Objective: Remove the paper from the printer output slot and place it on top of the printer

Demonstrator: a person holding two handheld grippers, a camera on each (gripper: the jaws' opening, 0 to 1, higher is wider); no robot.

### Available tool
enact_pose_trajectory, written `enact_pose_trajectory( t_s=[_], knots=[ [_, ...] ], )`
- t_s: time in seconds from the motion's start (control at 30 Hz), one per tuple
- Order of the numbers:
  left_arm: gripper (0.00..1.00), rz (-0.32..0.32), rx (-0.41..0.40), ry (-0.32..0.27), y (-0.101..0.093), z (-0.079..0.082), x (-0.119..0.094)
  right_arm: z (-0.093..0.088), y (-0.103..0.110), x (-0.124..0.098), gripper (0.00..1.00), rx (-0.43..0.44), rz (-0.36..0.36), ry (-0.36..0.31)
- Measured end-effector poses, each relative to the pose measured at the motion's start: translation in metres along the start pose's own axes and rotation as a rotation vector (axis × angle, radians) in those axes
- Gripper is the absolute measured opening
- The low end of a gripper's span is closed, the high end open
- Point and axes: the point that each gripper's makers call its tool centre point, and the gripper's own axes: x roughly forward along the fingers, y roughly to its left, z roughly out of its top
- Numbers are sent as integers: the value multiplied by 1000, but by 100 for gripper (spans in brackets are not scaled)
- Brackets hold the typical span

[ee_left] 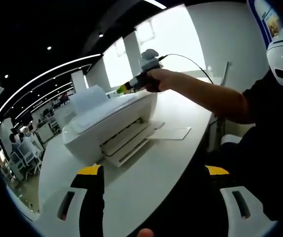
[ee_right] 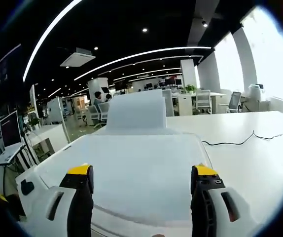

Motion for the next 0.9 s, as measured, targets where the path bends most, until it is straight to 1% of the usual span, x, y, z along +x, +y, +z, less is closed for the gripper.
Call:
enact_pose_trajectory(
  t_s=[0.2,0.37,0.53,0.9],
  knots=[
    [84,0,0,0,0,0,0,0,1,0,78,-4,3,2],
    [84,0,1,-1,0,1,0,-4,1,1,80,-7,9,14],
    [84,5,0,-3,1,1,0,-10,2,2,80,-7,18,36],
    [84,8,-4,-3,2,1,0,-12,3,2,80,-3,31,46]
  ],
)
